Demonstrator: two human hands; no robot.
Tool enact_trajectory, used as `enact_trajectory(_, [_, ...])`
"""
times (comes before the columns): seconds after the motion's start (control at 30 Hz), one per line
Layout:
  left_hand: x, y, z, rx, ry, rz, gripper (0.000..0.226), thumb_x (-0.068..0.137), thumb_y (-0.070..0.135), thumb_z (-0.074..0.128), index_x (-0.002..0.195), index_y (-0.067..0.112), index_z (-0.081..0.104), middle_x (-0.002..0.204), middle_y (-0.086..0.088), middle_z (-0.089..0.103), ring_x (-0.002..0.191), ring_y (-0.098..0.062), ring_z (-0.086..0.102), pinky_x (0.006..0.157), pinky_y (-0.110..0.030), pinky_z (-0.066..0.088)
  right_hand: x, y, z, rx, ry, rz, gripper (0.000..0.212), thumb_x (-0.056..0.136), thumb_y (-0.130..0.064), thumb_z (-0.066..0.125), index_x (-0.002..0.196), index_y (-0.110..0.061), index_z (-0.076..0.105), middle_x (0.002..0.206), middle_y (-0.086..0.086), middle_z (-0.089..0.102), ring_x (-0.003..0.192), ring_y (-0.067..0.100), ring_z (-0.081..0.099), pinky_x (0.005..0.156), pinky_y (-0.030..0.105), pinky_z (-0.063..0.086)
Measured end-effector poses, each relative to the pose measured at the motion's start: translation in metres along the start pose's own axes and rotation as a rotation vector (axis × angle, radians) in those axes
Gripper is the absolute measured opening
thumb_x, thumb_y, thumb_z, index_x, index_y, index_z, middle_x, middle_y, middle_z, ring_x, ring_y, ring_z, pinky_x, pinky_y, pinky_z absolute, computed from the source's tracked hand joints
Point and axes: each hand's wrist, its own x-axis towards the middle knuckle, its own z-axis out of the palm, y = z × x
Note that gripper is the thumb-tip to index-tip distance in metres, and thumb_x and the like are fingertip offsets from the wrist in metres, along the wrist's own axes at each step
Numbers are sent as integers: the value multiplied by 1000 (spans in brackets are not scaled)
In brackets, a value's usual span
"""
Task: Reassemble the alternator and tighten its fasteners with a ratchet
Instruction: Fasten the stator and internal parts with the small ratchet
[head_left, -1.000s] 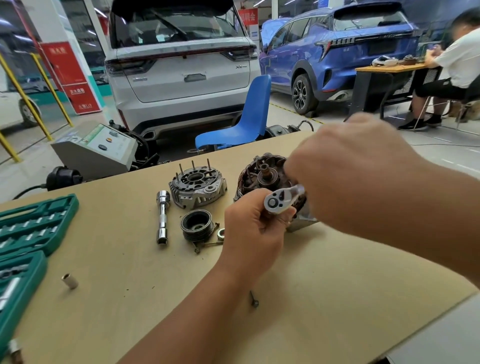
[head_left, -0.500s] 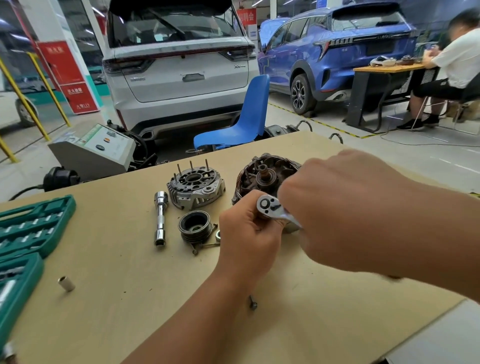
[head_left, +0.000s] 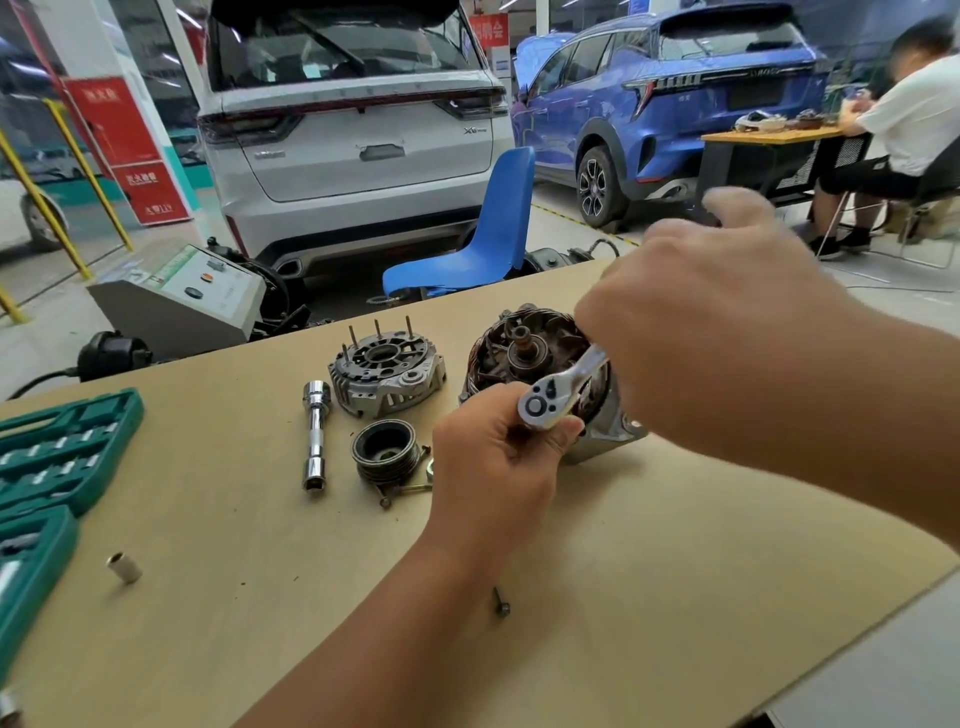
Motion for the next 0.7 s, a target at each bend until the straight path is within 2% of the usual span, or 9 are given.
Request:
enact_trajectory(0.1, [0, 3, -1, -62, -18, 20, 10, 82, 4, 71, 79, 14, 71, 71, 11, 66, 64, -5, 58, 59, -22, 46, -9, -17, 0, 82, -160, -65, 25, 84, -24, 56, 66, -23, 38, 65, -8, 42, 56, 12, 41, 64, 30, 35])
enact_trajectory(0.13, [1, 3, -1, -78, -25, 24, 17, 82, -1, 69, 78, 15, 69, 70, 13, 65, 63, -3, 57, 60, -18, 44, -11, -22, 1, 103, -181, -66, 25, 83, -24, 56, 65, -22, 39, 64, -8, 41, 56, 12, 41, 67, 31, 37])
enact_trajectory(0.2, [2, 4, -2, -86, -31, 27, 21, 83, -3, 71, 80, 18, 69, 72, 15, 66, 65, -1, 59, 62, -17, 46, -6, -18, 3, 39, -123, -34, 20, 77, -19, 55, 65, -21, 39, 63, -8, 44, 67, 19, 46, 92, 49, 41])
enact_trajectory(0.3, [2, 4, -3, -90, -35, 6, 14, 85, 1, 76, 88, 14, 72, 80, 8, 71, 74, -13, 67, 67, -30, 55, 1, -9, 0, -49, -17, 54, 21, 79, -17, 54, 66, -21, 38, 68, -5, 50, 75, 23, 46, 107, 61, 32])
enact_trajectory(0.37, [1, 5, -1, -105, -34, 18, 22, 86, -2, 74, 85, 20, 69, 76, 11, 69, 69, -7, 63, 63, -24, 51, -1, -14, -2, 7, -44, 0, 22, 82, -17, 52, 66, -20, 37, 69, -6, 46, 62, 17, 44, 81, 40, 47])
enact_trajectory(0.43, [0, 6, 1, -158, -30, 18, 32, 84, -10, 70, 80, 22, 66, 71, 14, 65, 64, -1, 59, 62, -16, 47, -6, -21, -2, 104, -138, -49, 26, 85, -18, 51, 67, -23, 34, 73, -7, 40, 56, 13, 38, 52, 27, 29])
enact_trajectory(0.5, [-1, 5, 2, -183, -23, 21, 30, 86, -5, 69, 78, 23, 65, 70, 14, 64, 63, 0, 57, 61, -18, 47, -5, -20, -1, 91, -125, -38, 25, 83, -20, 54, 66, -23, 35, 71, -7, 41, 54, 13, 38, 52, 26, 25])
enact_trajectory(0.6, [-1, 2, 3, -167, -62, 7, 11, 90, 2, 72, 87, 12, 71, 79, -1, 70, 71, -21, 64, 64, -42, 56, 0, -9, 2, -27, 24, 11, 22, 76, -19, 58, 66, -22, 38, 67, -6, 47, 62, 20, 41, 75, 37, 36])
enact_trajectory(0.7, [-1, 2, 3, -164, -37, 15, 18, 87, -5, 70, 82, 12, 68, 74, 3, 66, 65, -15, 59, 59, -32, 50, -5, -19, 5, -4, -49, -40, 25, 79, -21, 56, 64, -22, 37, 61, -7, 41, 53, 14, 37, 64, 31, 31])
